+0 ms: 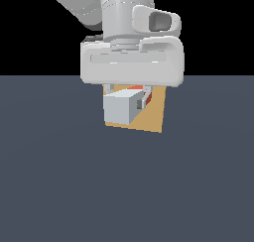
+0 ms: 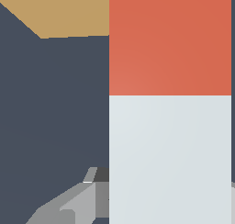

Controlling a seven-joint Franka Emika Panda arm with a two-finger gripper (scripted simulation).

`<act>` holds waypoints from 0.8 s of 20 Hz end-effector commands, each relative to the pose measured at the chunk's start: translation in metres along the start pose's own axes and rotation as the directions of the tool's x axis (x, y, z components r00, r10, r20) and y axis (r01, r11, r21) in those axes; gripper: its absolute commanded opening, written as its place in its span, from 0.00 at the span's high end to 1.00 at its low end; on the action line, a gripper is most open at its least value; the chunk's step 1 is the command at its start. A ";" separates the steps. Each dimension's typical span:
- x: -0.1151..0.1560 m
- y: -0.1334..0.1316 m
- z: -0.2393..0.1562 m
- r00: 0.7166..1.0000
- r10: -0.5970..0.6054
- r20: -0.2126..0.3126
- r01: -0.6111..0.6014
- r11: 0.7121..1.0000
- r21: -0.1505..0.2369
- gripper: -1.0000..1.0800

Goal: Insert the peg into the horizontal hole in a box.

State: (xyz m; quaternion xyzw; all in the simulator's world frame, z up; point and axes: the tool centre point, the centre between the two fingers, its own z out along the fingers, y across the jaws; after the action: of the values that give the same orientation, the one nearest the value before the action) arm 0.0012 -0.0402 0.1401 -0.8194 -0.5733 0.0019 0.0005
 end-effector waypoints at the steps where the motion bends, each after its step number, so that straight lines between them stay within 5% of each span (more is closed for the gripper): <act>1: 0.003 0.000 -0.009 0.999 -0.032 -0.001 0.032 0.999 -0.004 1.00; 16: 0.003 0.000 -0.013 0.999 -0.045 -0.003 0.045 0.999 -0.005 1.00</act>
State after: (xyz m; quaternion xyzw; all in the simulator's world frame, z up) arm -0.0004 -0.0365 0.1478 -0.8063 -0.5915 0.0030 0.0021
